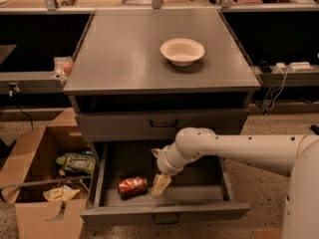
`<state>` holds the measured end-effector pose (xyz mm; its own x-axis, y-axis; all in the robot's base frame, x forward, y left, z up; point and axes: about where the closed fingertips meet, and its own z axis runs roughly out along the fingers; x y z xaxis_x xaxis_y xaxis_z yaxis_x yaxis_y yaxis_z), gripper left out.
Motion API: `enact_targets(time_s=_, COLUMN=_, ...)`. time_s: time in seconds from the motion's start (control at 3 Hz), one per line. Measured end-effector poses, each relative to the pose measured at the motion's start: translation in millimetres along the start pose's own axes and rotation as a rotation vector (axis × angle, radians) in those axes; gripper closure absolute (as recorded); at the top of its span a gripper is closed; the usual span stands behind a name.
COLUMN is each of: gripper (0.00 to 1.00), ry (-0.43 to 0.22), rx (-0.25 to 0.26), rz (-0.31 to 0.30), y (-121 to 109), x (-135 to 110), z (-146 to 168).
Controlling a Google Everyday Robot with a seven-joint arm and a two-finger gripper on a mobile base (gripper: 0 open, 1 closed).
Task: Pick coke can from middle drawer and place on counter
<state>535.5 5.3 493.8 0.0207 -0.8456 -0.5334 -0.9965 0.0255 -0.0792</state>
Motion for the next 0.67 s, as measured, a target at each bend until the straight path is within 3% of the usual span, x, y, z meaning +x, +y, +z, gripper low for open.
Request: enact_targets(time_s=0.67, gripper=0.00, ry=-0.014, rx=0.063, rz=0.074, y=-24.7, x=2.8, z=44.7)
